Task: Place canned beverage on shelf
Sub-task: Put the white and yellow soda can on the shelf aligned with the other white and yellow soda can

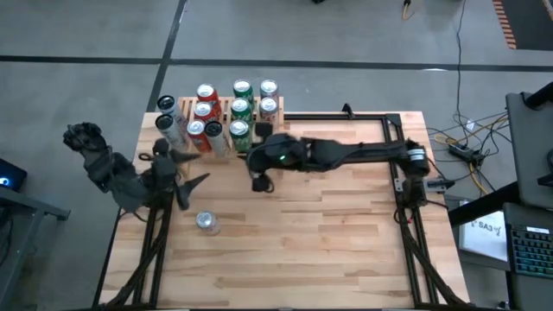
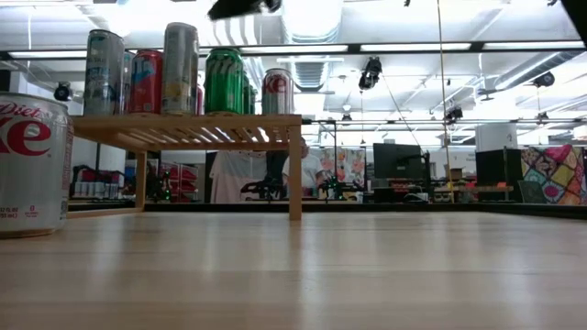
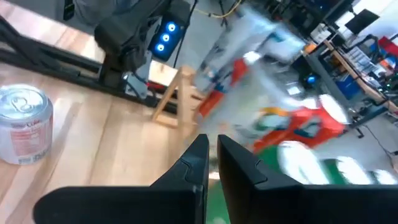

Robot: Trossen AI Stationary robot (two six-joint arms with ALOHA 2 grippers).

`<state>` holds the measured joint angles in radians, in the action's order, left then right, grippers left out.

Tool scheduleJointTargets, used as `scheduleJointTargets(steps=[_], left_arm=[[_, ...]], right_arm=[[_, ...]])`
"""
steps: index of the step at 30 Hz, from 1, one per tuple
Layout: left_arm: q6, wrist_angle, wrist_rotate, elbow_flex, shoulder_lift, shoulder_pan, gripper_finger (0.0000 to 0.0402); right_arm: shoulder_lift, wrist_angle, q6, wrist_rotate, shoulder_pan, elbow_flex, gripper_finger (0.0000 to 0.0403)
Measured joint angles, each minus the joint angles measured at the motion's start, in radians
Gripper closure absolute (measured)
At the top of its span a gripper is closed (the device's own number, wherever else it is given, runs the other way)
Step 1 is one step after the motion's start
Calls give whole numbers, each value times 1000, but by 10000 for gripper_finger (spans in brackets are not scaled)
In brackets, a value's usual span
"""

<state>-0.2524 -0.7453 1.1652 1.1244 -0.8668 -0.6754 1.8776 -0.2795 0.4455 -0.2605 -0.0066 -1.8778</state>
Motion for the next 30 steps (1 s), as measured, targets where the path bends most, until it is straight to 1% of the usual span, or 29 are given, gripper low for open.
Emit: scheduleJointTargets(steps=[1, 3, 5, 7, 9, 12, 13, 15, 17, 21, 26, 30], left_arm=[[-121, -95, -43, 10, -4, -16, 152], [-332, -238, -80, 3, -20, -27, 183], [-468, -313, -107, -32, -38, -29, 220], [-524, -320, -139, -80, -59, -24, 262], [-535, -305, -138, -113, -82, -19, 308], [-545, -303, -105, -148, -118, -9, 374], [-551, -301, -88, -153, -131, -2, 387], [-559, -300, -53, -156, -147, 20, 392], [-555, -301, -48, -156, -159, 49, 392], [-513, -302, -48, -157, -165, 130, 400], [-415, -299, -49, -158, -155, 235, 401], [-343, -275, -58, -158, -144, 283, 401]], right_arm=[[-25, -20, 0, 3, 0, 0, 381], [-74, -47, -7, 5, -8, 0, 381], [-118, -43, -13, 12, -19, 0, 381], [-151, -35, -16, 53, -37, 0, 381], [-169, -19, -28, 97, -58, 0, 381], [-170, 10, -50, 160, -94, -8, 381], [-165, 18, -58, 185, -108, -17, 381], [-149, 51, -67, 242, -132, -39, 381], [-129, 82, -71, 290, -153, -64, 381], [-68, 110, -65, 342, -181, -121, 381], [-10, 130, -35, 362, -200, -183, 381], [1, 126, -16, 366, -213, -194, 381]])
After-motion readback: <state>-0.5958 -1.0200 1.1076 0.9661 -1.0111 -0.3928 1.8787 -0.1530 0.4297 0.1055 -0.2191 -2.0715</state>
